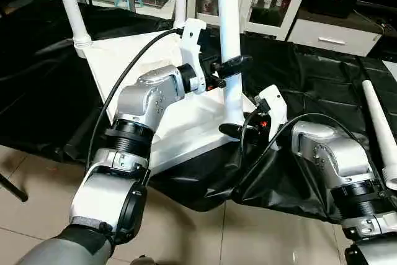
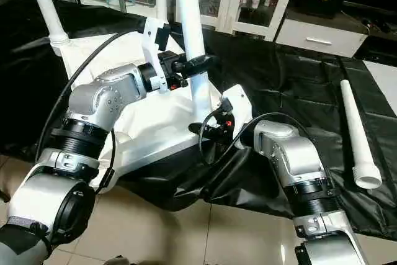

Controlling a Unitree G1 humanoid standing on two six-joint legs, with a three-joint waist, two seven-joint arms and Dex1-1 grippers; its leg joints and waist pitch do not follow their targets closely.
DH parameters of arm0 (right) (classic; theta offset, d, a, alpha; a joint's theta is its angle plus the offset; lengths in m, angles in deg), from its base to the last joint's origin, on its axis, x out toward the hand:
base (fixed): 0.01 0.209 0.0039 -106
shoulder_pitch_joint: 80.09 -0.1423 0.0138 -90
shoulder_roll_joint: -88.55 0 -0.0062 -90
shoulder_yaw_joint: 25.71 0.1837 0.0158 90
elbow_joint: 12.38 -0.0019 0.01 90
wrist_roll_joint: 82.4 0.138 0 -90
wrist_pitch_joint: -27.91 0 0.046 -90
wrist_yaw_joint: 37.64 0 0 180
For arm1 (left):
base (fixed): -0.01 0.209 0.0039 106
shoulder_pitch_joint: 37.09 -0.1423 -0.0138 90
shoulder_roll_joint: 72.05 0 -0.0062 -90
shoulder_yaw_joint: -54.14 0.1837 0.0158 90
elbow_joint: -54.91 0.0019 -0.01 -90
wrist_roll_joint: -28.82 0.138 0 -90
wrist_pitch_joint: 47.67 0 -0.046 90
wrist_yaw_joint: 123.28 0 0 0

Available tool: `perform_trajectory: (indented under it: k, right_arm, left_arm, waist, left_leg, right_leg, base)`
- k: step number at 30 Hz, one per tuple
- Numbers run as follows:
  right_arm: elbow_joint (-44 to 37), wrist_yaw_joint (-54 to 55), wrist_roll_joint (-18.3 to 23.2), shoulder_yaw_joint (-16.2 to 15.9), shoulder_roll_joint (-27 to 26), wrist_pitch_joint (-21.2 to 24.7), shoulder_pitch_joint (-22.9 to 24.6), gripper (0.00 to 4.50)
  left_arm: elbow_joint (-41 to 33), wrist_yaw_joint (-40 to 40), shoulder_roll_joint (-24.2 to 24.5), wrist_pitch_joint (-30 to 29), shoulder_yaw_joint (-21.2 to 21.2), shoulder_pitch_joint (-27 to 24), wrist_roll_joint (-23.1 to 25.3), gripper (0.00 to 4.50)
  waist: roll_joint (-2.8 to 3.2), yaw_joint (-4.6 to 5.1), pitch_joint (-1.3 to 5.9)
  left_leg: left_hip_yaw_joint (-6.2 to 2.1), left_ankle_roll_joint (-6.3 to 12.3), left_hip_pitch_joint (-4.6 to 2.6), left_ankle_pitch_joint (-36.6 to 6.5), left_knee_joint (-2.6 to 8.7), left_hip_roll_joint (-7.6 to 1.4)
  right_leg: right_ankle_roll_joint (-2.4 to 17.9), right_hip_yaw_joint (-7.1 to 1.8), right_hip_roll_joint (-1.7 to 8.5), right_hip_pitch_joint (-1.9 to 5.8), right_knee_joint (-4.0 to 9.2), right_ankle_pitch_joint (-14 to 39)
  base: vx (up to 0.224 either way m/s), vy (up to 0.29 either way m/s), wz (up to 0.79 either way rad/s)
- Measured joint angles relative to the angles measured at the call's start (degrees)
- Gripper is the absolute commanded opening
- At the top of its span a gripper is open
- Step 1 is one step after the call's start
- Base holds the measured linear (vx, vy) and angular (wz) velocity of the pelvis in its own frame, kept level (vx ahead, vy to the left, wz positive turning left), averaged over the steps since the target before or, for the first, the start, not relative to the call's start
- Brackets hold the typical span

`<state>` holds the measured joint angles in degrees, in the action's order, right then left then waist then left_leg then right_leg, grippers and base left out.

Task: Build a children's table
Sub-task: Insert table leg to table base

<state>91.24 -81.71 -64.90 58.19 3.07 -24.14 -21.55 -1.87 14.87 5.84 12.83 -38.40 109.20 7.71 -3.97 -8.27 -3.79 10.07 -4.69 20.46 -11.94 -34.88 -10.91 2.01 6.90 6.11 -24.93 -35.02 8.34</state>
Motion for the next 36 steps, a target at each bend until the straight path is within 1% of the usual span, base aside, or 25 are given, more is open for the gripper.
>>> perform_trajectory:
  k: [10,12,14,16,17,19,22,23,25,27,28,29,30,32,34,35,36]
  right_arm:
    - [0.1,0.0,0.0,0.0,0.0,0.0,0.0,2.7]
    - [0.8,-0.9,1.6,1.2,0.3,0.8,-1.3,2.7]
    - [1.3,-2.1,3.9,3.0,0.6,2.5,-3.3,2.7]
    - [1.3,-2.8,5.5,4.9,0.9,2.8,-5.7,2.7]
    - [1.1,-3.0,5.7,5.4,0.9,2.8,-6.6,2.7]
    - [1.1,-3.0,5.9,5.6,0.9,2.8,-6.6,2.7]
    - [2.0,-2.9,5.9,5.6,0.0,2.8,-6.3,2.7]
    - [2.3,-2.9,5.9,5.6,-0.2,2.8,-6.3,3.05]
    - [2.6,-2.8,6.9,5.7,-0.2,3.0,-6.3,3.4]
    - [3.3,-2.4,8.5,8.8,-0.1,3.1,-6.7,3.5]
    - [3.2,-2.3,9.2,9.9,-0.1,3.1,-7.3,3.5]
    - [3.2,-2.0,9.4,10.9,-0.1,3.0,-7.9,3.74]
    - [3.0,-1.4,9.4,11.5,-0.2,2.6,-8.4,3.74]
    - [2.8,-1.0,9.3,11.6,-0.9,1.8,-8.5,3.89]
    - [2.8,-0.5,9.3,11.4,-2.1,1.3,-8.4,4.15]
    - [2.8,-0.1,9.2,11.0,-2.4,1.0,-8.4,4.15]
    - [2.8,-0.1,9.0,10.2,-2.4,0.6,-8.4,4.31]
  left_arm:
    - [0.3,0.0,0.0,0.0,-0.1,0.1,0.0,1.84]
    - [1.6,1.1,0.0,-0.6,-1.4,1.9,-0.7,1.84]
    - [1.9,2.2,0.1,-1.6,-2.4,4.3,-1.6,1.84]
    - [1.4,2.9,0.4,-2.1,-3.4,7.2,-1.9,1.84]
    - [0.8,3.2,0.4,-2.1,-3.5,7.8,-2.1,1.84]
    - [0.6,3.3,0.4,-2.1,-3.5,7.8,-2.3,1.84]
    - [1.2,3.3,0.7,-2.1,-3.9,7.1,-2.4,1.84]
    - [1.5,3.3,0.8,-2.1,-3.9,7.1,-2.4,1.84]
    - [1.9,3.3,0.9,-1.8,-3.9,7.2,-2.4,1.84]
    - [2.9,3.4,1.5,-2.0,-3.7,7.1,-1.9,1.84]
    - [3.5,3.4,1.9,-2.1,-3.6,6.7,-1.4,1.84]
    - [4.0,3.4,2.3,-2.1,-3.3,6.2,-1.0,1.84]
    - [4.2,3.4,2.4,-2.2,-2.8,5.5,-0.3,1.84]
    - [4.2,3.4,2.1,-2.3,-2.0,4.7,0.3,1.84]
    - [4.1,3.2,1.9,-2.7,-1.5,4.6,0.3,1.84]
    - [4.0,3.2,1.9,-2.8,-1.2,4.6,0.3,1.84]
    - [4.0,3.2,1.8,-2.9,-0.9,4.6,0.3,1.84]
  waist:
    - [0.0,0.0,0.0]
    - [0.3,0.02,-0.14]
    - [0.31,0.03,-0.15]
    - [0.33,0.04,-0.14]
    - [0.38,0.04,-0.09]
    - [0.4,-0.02,-0.08]
    - [0.4,0.01,-0.09]
    - [0.4,-0.02,-0.09]
    - [0.4,-0.04,-0.09]
    - [0.42,-0.14,-0.09]
    - [0.42,-0.13,-0.09]
    - [0.42,-0.14,-0.09]
    - [0.42,-0.12,-0.09]
    - [0.42,-0.12,-0.09]
    - [0.42,-0.08,-0.09]
    - [0.42,-0.08,-0.09]
    - [0.43,-0.09,-0.1]
  left_leg:
    - [0.0,0.0,0.0,0.0,-0.01,0.0]
    - [-0.06,0.0,0.03,0.0,-0.15,0.0]
    - [-0.07,0.0,0.04,0.0,-0.2,-0.01]
    - [-0.07,-0.01,0.01,0.0,-0.19,-0.02]
    - [-0.06,-0.06,0.0,0.0,-0.16,-0.01]
    - [-0.06,-0.06,-0.03,0.0,-0.15,-0.01]
    - [-0.09,-0.09,0.04,0.0,-0.23,-0.01]
    - [-0.1,-0.08,0.04,0.0,-0.24,-0.01]
    - [-0.11,-0.07,0.02,0.0,-0.25,-0.01]
    - [-0.11,-0.07,0.0,0.0,-0.26,0.0]
    - [-0.11,-0.07,0.0,0.0,-0.26,0.0]
    - [-0.12,-0.07,0.0,0.0,-0.26,-0.01]
    - [-0.12,-0.07,0.0,0.0,-0.26,-0.01]
    - [-0.13,-0.07,0.01,0.0,-0.26,-0.02]
    - [-0.13,-0.07,0.03,0.0,-0.26,-0.02]
    - [-0.13,-0.07,0.02,0.0,-0.26,-0.02]
    - [-0.13,-0.07,0.02,0.0,-0.26,-0.02]
  right_leg:
    - [0.0,0.0,0.0,0.0,-0.01,0.0]
    - [0.1,0.03,0.0,-0.13,-0.01,-0.1]
    - [0.1,0.03,0.0,-0.13,-0.06,-0.1]
    - [0.1,0.03,0.0,-0.01,-0.05,-0.1]
    - [0.1,0.03,0.0,0.12,-0.01,-0.1]
    - [0.1,0.03,0.0,0.18,0.0,-0.1]
    - [0.1,0.04,0.0,0.01,-0.03,-0.2]
    - [0.1,0.05,0.0,0.0,-0.04,-0.2]
    - [0.1,0.06,0.0,0.0,-0.03,-0.2]
    - [0.1,0.06,0.0,0.0,-0.03,-0.2]
    - [0.1,0.06,0.0,0.0,-0.03,-0.2]
    - [0.1,0.06,-0.01,0.01,-0.03,-0.2]
    - [0.1,0.06,-0.01,0.0,-0.03,-0.2]
    - [0.1,0.08,-0.01,-0.01,-0.02,-0.2]
    - [0.1,0.08,-0.01,-0.03,-0.03,-0.2]
    - [0.1,0.08,-0.01,-0.03,-0.03,-0.2]
    - [0.1,0.08,-0.01,-0.03,-0.03,-0.2]
  base:
    - [0.0,0.0,0.0]
    - [0.0,0.0,0.0]
    - [0.0,0.0,0.0]
    - [0.0,0.0,0.0]
    - [0.0,0.0,0.0]
    - [0.0,0.0,0.0]
    - [0.0,0.0,0.0]
    - [0.0,0.0,0.0]
    - [0.0,0.0,0.0]
    - [0.0,0.0,0.0]
    - [0.0,0.0,0.0]
    - [0.0,0.0,0.0]
    - [0.0,0.0,0.0]
    - [0.0,0.0,0.0]
    - [0.0,0.0,0.0]
    - [0.0,0.0,0.0]
    - [0.0,0.0,0.0]
